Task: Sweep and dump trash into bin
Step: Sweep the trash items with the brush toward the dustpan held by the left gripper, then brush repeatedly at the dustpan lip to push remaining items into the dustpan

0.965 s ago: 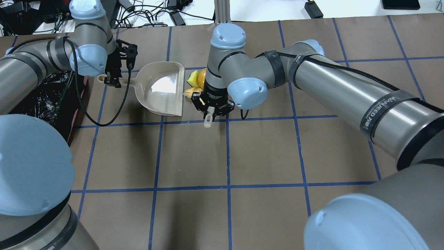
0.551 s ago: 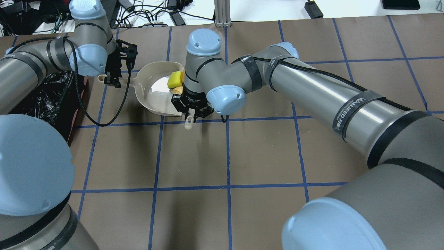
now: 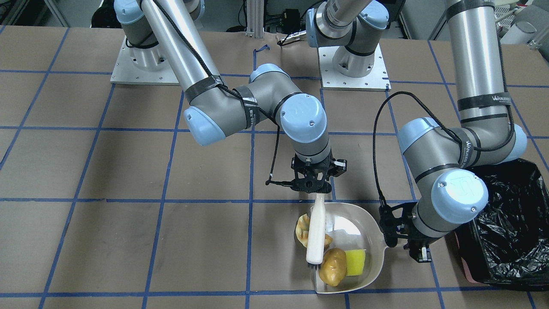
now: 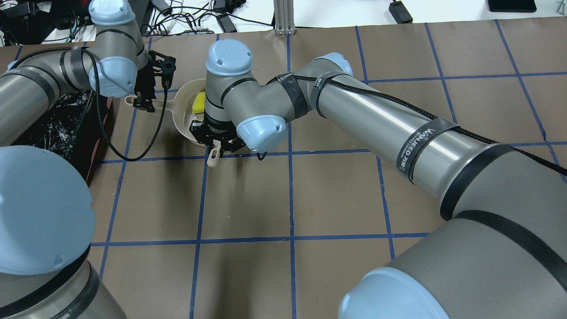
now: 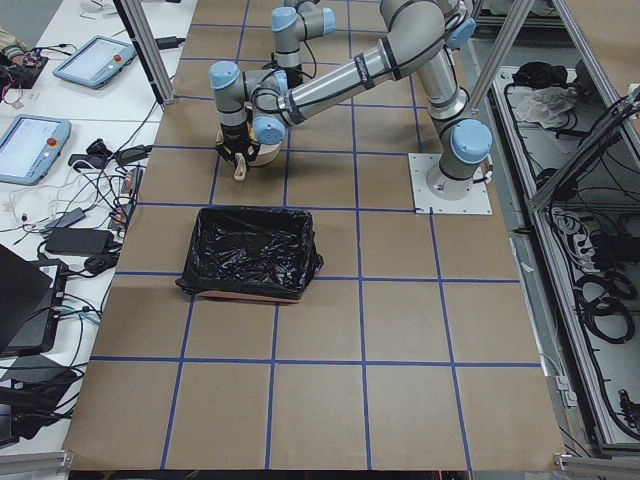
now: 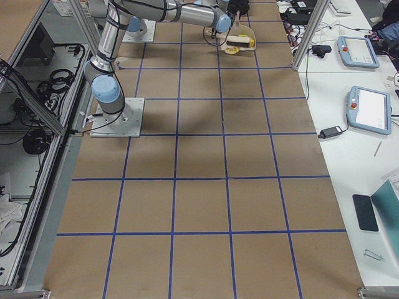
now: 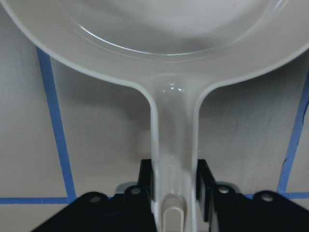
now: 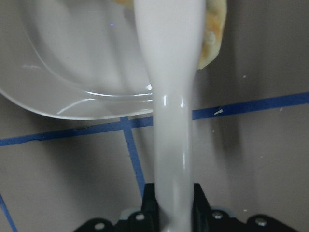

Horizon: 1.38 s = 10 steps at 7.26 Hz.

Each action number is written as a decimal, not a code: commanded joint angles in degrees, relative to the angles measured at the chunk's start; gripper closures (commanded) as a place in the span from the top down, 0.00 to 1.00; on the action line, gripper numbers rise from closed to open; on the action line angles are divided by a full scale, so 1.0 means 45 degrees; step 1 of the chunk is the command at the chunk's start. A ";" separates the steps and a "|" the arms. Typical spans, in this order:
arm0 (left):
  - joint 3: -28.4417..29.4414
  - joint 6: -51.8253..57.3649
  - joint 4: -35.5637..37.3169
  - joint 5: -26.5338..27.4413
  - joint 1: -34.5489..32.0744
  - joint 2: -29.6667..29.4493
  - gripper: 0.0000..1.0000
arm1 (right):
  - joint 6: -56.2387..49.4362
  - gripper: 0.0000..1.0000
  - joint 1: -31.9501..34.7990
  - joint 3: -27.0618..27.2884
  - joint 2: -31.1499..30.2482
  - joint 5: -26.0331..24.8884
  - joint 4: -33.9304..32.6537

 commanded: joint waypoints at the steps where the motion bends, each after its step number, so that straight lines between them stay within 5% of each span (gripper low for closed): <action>1: 0.0005 0.0000 0.0000 0.0004 -0.0016 0.0008 0.00 | 0.0378 0.00 0.0414 -0.0285 0.0032 0.0109 -0.0041; 5: -0.0014 0.0000 0.0000 -0.0015 -0.0016 -0.0012 0.00 | 0.0536 0.00 0.0007 -0.0637 -0.0221 0.0228 0.0814; 10: -0.0014 0.0000 0.0000 -0.0034 -0.0016 -0.0032 0.00 | 0.0634 0.00 -0.0248 -0.0324 -0.0514 -0.1625 0.3779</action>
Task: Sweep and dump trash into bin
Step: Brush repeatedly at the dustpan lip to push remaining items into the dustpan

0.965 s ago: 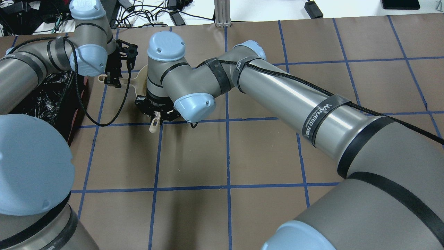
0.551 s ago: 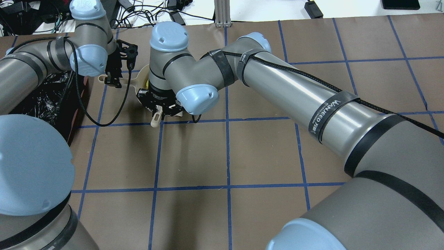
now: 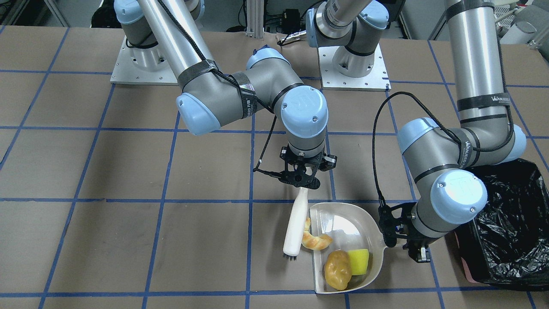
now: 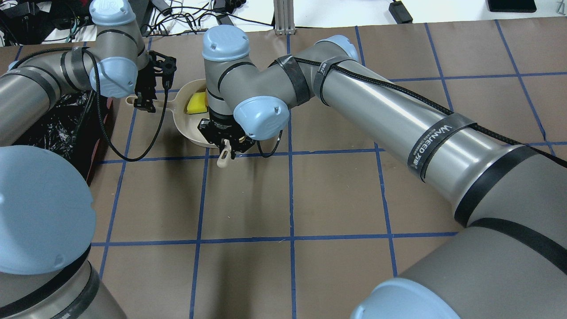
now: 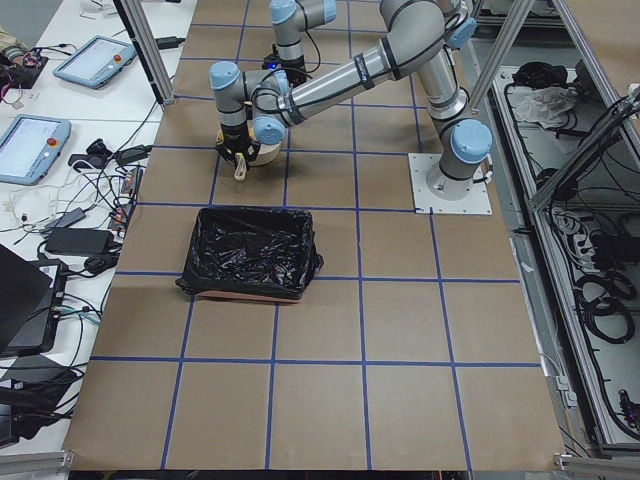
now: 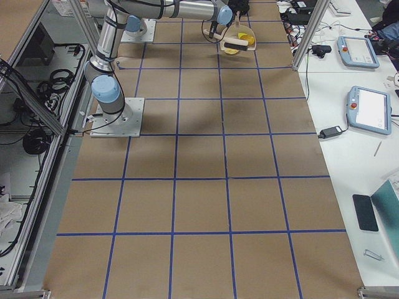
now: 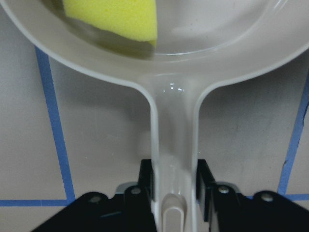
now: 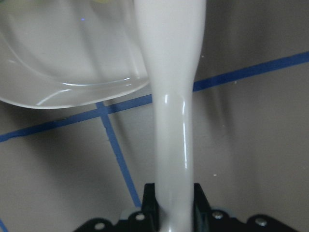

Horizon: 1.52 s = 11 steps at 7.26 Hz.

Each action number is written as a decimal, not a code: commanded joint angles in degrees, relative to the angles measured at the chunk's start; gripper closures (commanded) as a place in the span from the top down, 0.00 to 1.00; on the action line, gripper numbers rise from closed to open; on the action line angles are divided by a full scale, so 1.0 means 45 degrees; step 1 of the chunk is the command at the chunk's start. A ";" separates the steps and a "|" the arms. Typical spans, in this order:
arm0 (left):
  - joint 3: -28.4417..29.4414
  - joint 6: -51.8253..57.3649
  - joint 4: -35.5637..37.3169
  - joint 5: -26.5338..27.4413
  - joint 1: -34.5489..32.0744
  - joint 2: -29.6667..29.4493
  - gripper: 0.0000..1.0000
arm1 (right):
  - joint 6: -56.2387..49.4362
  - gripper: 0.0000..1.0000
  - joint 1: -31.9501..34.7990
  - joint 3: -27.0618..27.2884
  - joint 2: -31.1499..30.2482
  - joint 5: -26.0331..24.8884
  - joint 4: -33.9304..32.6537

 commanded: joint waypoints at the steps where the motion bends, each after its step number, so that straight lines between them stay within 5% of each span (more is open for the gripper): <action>1: -0.0011 0.0000 0.0000 -0.0002 0.0000 -0.0003 0.00 | 0.0043 0.00 0.0024 0.0146 -0.0023 -0.0584 0.0967; 7: 0.0008 0.0000 0.0000 -0.0041 0.0000 -0.0003 0.00 | 0.0727 0.00 0.0375 0.0967 0.0036 -0.0157 -0.0533; 11: -0.0011 0.0000 0.0000 -0.0061 0.0020 -0.0023 0.00 | 0.0960 0.00 0.0473 0.0559 0.0055 0.1499 -0.1317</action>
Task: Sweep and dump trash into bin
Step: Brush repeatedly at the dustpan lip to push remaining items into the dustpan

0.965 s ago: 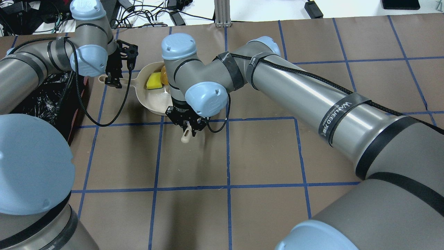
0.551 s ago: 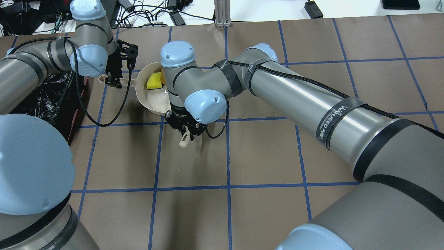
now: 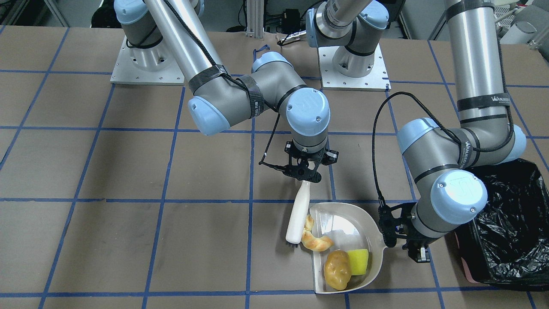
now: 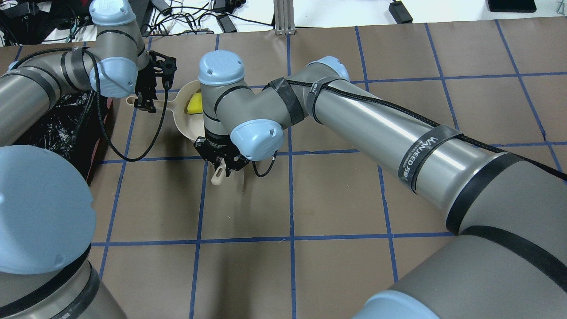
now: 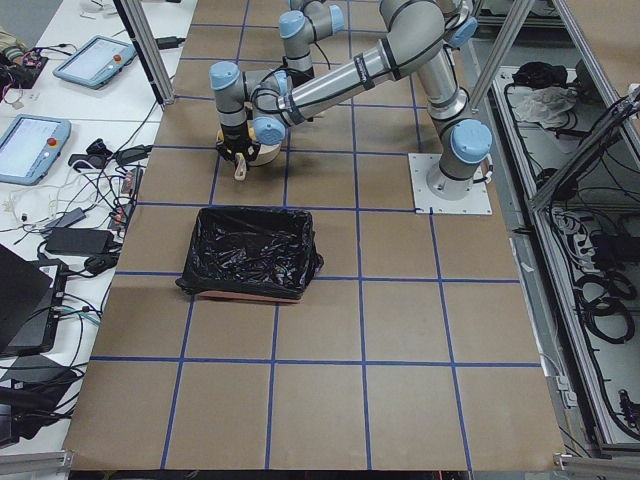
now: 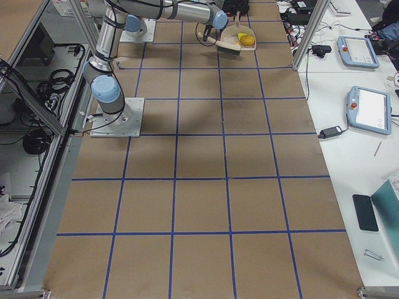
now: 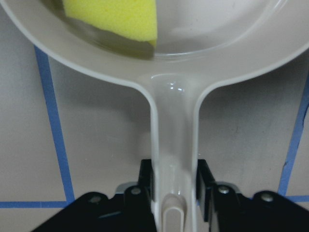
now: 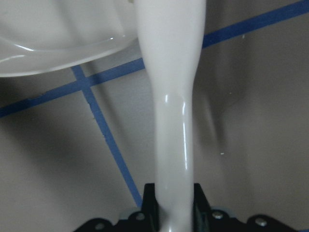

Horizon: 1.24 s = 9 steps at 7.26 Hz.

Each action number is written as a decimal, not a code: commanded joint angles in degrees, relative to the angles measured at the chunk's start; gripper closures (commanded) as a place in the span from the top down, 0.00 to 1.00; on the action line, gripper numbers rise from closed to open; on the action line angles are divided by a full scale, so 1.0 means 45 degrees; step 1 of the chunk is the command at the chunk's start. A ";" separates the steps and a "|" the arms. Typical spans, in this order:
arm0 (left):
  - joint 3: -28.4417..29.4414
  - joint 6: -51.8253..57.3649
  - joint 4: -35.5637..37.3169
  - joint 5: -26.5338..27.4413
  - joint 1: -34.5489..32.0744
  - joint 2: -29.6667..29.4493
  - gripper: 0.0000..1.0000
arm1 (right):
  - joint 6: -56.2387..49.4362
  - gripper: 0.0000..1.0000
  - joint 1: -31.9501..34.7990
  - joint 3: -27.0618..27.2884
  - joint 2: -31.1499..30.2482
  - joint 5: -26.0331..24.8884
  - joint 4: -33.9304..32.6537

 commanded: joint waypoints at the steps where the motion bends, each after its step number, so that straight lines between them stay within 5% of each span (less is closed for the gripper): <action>1: -0.0027 0.0000 0.0000 -0.0007 -0.0006 0.0004 0.00 | 0.0375 0.00 0.0021 -0.0511 0.0014 0.1131 -0.0128; 7: -0.0008 0.0000 0.0020 -0.0026 -0.0006 0.0004 0.00 | 0.1350 0.00 0.0079 -0.0708 0.0697 0.3008 -0.2584; 9: -0.0008 0.0000 0.0020 -0.0026 -0.0006 0.0024 0.00 | 0.2112 0.00 0.0079 -0.1156 0.0562 0.2992 -0.2143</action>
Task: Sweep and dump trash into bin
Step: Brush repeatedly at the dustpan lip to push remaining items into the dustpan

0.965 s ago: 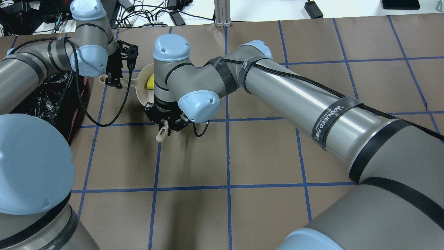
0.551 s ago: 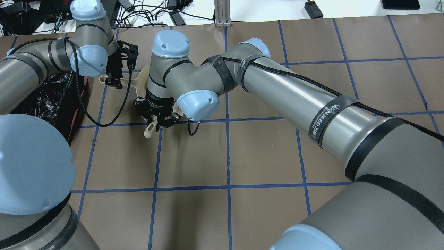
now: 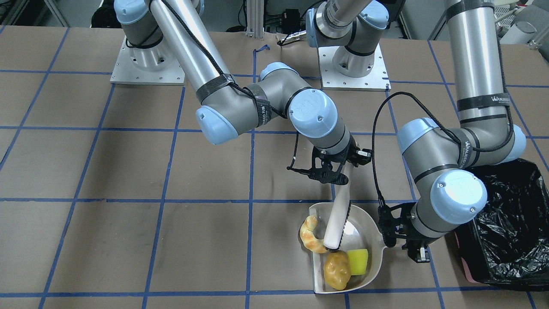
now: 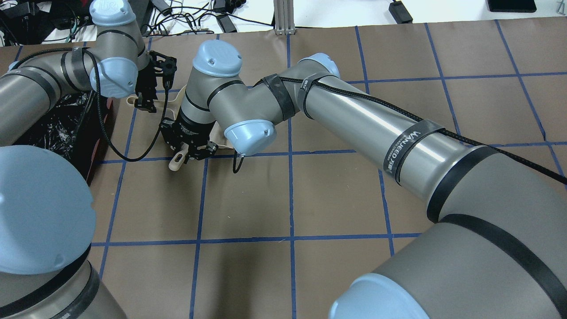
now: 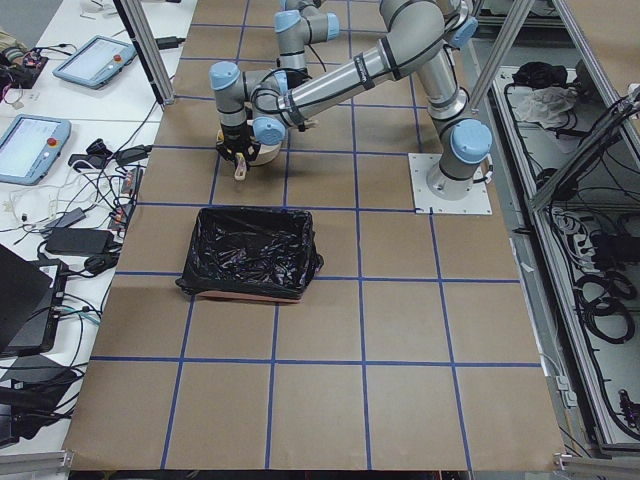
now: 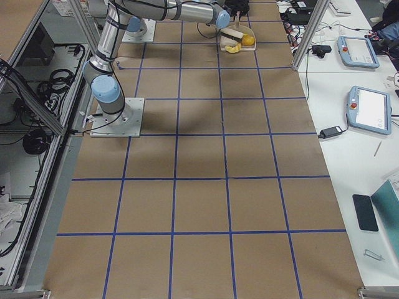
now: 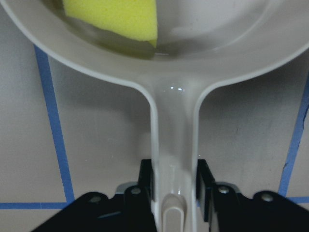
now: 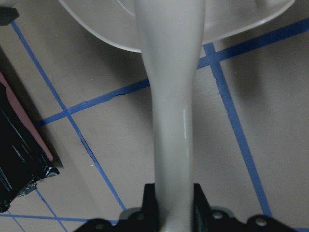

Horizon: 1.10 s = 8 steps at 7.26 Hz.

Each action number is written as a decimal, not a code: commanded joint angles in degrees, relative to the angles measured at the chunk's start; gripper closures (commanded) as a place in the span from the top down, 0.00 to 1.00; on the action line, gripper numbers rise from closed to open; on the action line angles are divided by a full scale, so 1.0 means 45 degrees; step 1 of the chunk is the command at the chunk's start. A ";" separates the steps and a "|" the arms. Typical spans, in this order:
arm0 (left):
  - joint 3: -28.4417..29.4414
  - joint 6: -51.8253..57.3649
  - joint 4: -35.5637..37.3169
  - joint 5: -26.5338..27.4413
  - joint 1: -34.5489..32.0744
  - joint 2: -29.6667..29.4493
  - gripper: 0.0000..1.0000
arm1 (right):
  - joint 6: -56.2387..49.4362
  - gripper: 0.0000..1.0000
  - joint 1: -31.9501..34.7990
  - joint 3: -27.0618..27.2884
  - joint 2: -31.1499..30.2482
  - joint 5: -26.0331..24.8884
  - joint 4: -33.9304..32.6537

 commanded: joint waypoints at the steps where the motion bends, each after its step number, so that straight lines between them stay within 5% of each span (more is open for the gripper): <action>1: 0.0000 0.0000 -0.0017 0.0000 0.0019 0.0052 0.00 | 0.0575 0.00 -0.0057 -0.0256 -0.0310 0.0036 0.0531; 3: 0.0000 0.0058 -0.0017 -0.0020 0.0039 0.0150 0.00 | 0.0285 0.00 -0.0194 -0.0237 -0.1070 -0.0351 0.2514; 5: 0.0000 0.0214 -0.0017 -0.0078 0.0253 0.0267 0.00 | -0.0048 0.00 -0.0195 -0.0081 -0.0996 -0.1949 0.3672; 8: -0.0058 0.0293 -0.0037 -0.0391 0.0352 0.0268 0.00 | -0.0343 0.00 -0.0214 -0.0061 -0.0976 -0.2520 0.4516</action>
